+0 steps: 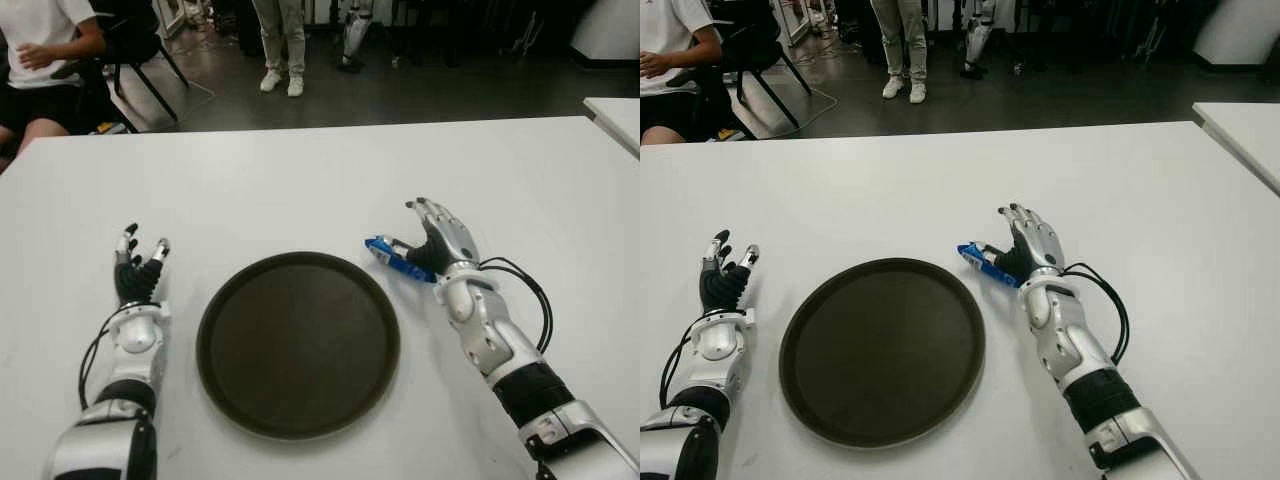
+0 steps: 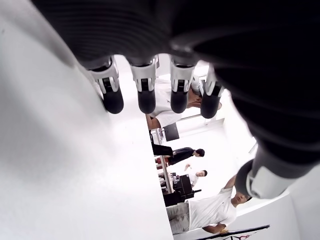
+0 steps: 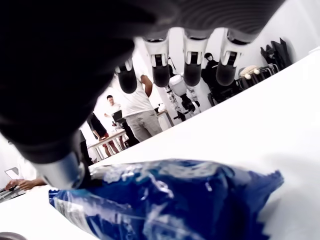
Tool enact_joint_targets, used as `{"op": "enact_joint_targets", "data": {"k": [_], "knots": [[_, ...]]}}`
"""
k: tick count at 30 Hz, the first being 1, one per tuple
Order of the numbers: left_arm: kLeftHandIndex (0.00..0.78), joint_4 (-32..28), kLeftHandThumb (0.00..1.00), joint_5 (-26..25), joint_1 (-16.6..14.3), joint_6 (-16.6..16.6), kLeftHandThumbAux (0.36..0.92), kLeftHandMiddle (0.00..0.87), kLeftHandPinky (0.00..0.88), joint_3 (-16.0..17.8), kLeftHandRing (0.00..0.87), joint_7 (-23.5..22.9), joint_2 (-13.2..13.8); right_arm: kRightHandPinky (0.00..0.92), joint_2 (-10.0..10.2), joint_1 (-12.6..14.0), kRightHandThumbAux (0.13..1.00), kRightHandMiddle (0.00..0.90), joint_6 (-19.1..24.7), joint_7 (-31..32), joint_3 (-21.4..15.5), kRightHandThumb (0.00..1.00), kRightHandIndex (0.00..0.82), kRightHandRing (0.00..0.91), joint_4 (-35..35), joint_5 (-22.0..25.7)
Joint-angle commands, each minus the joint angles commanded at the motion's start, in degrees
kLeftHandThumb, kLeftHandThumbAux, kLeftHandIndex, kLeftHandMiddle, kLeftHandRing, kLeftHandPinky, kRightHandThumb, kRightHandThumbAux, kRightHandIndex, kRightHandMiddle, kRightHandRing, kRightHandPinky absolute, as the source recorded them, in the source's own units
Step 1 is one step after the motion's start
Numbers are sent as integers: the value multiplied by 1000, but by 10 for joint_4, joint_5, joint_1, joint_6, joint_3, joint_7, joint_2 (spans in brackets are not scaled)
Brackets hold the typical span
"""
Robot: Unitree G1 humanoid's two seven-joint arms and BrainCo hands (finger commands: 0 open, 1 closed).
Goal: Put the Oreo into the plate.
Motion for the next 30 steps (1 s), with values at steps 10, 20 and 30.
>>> {"op": "enact_joint_targets", "data": {"k": [10,20,30], "knots": [[32,0,301,0,1,-5,590,43,0,0,8,0,-1,0,2,2,645,0,-8,-10,-4,330,0,0,10,5],[31,1,310,-1,1,-1,570,39,0,0,8,-2,0,0,2,-1,588,0,-27,-10,-9,353,0,0,28,23],[35,2,312,-1,0,-3,570,40,0,1,5,-2,0,0,2,-6,529,0,-32,-7,-9,276,0,0,47,29]]}}
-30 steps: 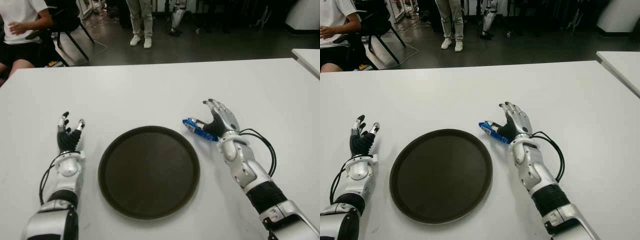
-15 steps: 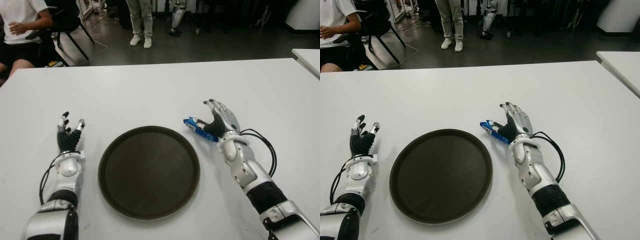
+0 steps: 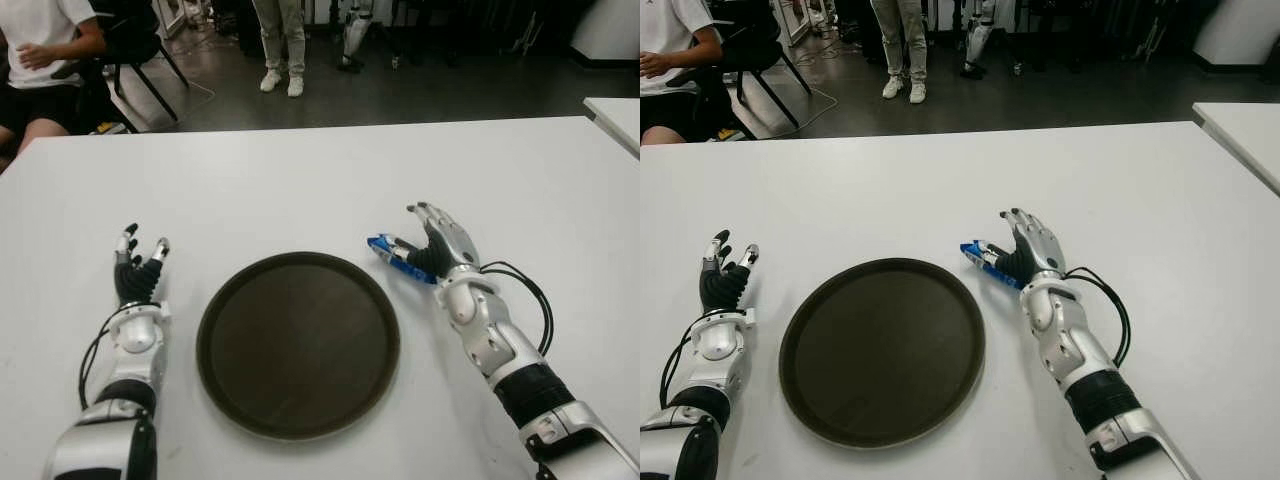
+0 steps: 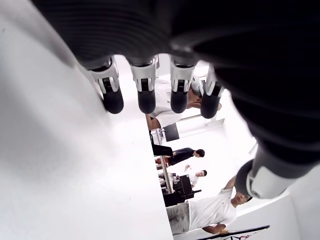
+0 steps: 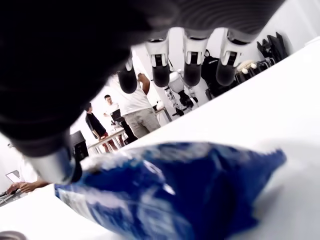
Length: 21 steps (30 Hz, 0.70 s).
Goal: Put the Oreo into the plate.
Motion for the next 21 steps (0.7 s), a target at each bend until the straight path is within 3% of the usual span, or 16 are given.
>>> {"op": "enact_joint_targets", "data": {"k": [8,21], "knots": [[33,0,305,3,0,-3,585,37,0,-1,0,3,1,0,0,0,514,0,2,3,1,257,0,0,1,4],[27,-1,291,1,0,0,599,32,0,0,0,1,1,0,2,4,534,0,11,17,-4,312,0,0,-18,13]]}}
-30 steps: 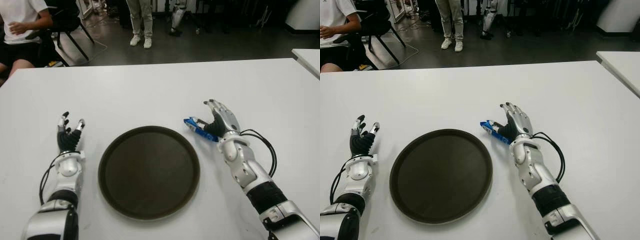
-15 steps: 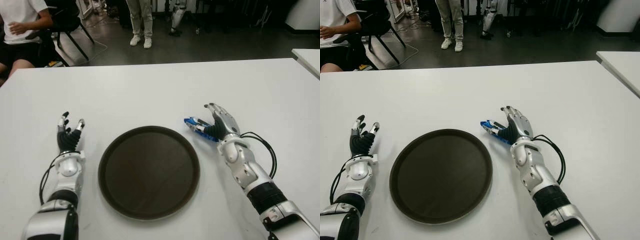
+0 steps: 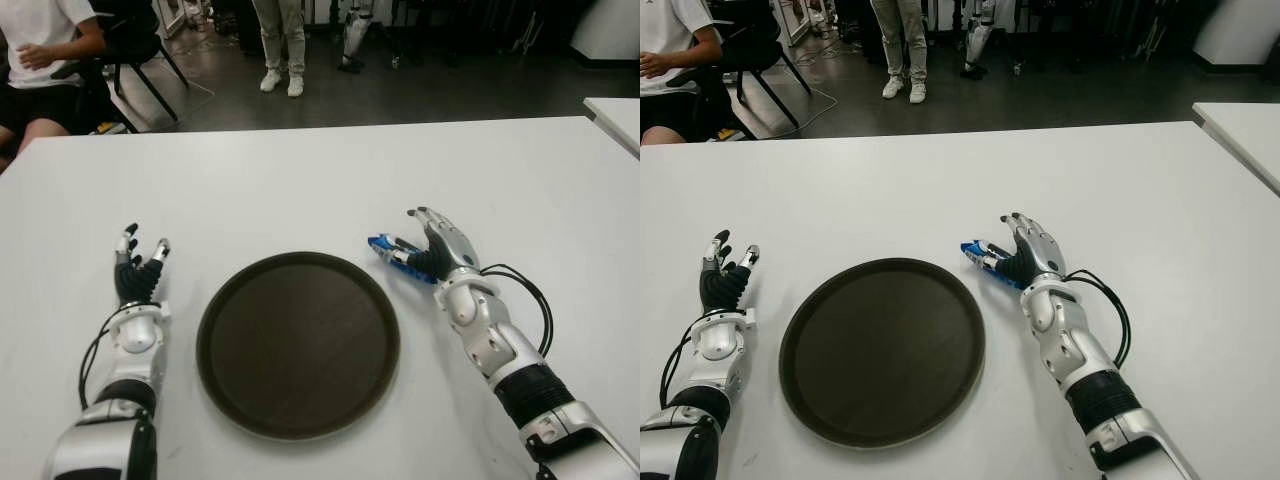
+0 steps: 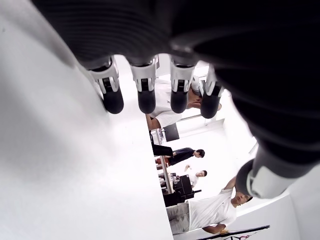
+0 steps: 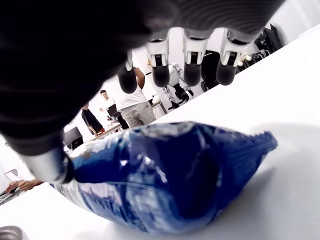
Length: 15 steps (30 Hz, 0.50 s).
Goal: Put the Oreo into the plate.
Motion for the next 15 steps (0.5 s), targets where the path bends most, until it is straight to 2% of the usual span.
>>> {"op": "enact_joint_targets", "data": {"k": [10,15], "knots": [[31,2,301,1,0,4,573,41,0,-1,2,2,0,0,0,4,548,0,8,15,-6,349,0,0,-15,6],[31,1,309,0,0,2,577,41,0,1,8,2,-1,0,0,7,552,0,7,15,-8,367,0,0,-21,8]]}}
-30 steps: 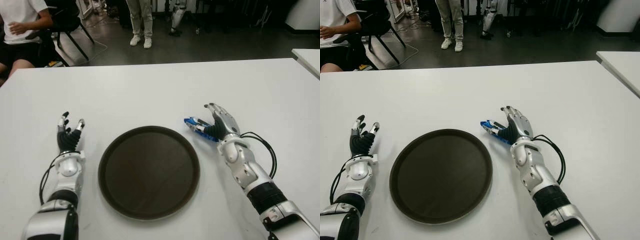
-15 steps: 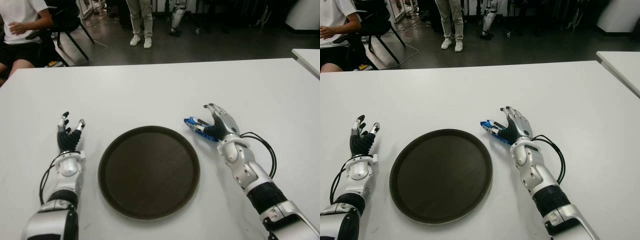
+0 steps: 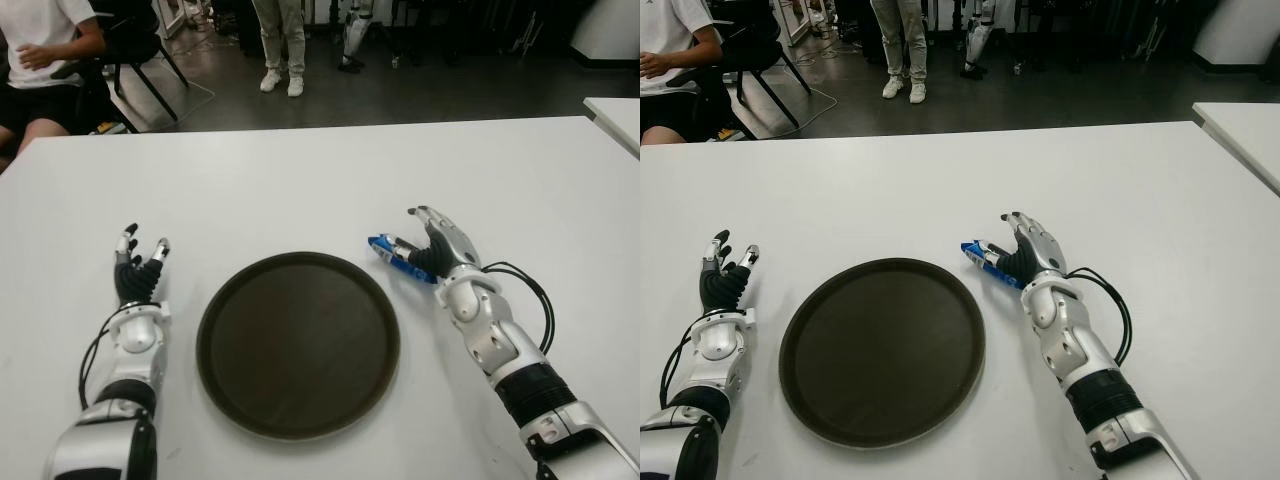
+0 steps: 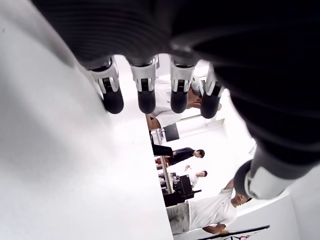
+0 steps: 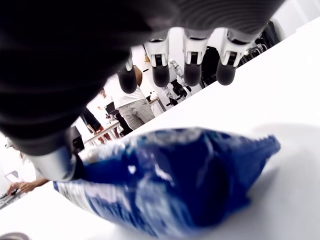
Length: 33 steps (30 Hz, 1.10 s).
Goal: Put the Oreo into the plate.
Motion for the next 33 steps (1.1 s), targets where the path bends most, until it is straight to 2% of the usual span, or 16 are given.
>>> {"op": "enact_joint_targets", "data": {"k": [17,22,26,33], "knots": [[26,-1,298,7,2,-5,590,30,0,-5,0,3,2,0,-8,6,523,0,14,18,3,301,0,0,-23,-5],[26,-1,299,7,2,-5,593,40,0,-5,7,2,1,0,-12,5,522,0,20,26,6,310,0,0,-27,-8],[31,-1,299,9,1,-4,596,46,2,-5,15,6,1,0,-19,1,518,0,28,36,11,304,0,0,-25,-15],[33,-1,291,12,-1,-1,595,41,0,-5,7,11,-2,0,-46,-8,513,0,53,79,24,251,0,0,-45,-43]]}}
